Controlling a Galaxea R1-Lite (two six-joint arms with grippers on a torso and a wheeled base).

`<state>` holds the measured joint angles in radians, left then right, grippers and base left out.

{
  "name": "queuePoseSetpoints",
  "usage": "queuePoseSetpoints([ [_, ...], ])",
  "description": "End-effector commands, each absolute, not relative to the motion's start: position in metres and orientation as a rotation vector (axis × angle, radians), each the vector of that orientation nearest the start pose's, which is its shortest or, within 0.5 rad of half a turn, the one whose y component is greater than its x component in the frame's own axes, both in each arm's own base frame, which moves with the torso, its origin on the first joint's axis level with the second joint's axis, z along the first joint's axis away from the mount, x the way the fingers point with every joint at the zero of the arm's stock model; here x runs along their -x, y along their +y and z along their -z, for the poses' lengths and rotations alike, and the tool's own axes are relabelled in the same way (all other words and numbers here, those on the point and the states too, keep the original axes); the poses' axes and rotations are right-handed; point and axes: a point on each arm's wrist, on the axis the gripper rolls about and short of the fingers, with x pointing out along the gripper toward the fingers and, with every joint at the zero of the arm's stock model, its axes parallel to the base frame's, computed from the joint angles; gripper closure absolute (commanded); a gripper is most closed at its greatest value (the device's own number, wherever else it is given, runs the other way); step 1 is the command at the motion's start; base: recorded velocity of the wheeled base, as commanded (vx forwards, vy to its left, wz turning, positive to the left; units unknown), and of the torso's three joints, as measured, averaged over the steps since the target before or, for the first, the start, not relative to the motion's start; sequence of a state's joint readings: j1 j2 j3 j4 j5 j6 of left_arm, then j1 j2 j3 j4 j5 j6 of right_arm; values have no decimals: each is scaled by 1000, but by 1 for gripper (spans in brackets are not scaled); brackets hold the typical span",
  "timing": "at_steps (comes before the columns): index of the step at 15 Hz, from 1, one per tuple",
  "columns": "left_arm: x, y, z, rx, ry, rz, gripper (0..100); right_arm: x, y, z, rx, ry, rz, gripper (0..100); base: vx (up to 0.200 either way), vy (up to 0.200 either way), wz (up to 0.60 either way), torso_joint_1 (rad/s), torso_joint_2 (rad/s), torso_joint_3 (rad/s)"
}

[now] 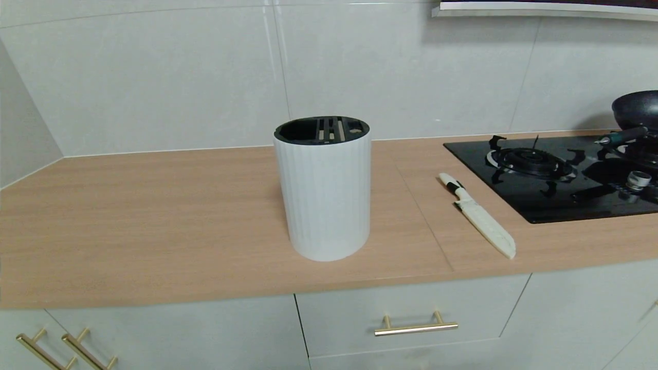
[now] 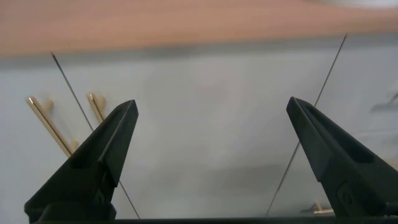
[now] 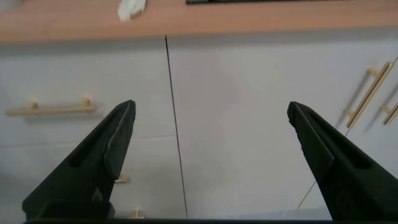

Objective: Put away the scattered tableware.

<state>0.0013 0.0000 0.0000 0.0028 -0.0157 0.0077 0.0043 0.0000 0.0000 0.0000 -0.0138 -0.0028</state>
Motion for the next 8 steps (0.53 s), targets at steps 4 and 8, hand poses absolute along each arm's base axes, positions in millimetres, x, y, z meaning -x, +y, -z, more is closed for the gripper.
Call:
queuePoseSetpoints([
  [4, 23, 0, -75, -8, 3, 14, 0, 23, 0, -76, 3, 2, 9, 0, 0, 0, 0, 206, -494, -286],
  [8, 23, 0, -75, -8, 3, 14, 0, 23, 0, -76, 3, 2, 9, 0, 0, 0, 0, 217, -510, -292],
])
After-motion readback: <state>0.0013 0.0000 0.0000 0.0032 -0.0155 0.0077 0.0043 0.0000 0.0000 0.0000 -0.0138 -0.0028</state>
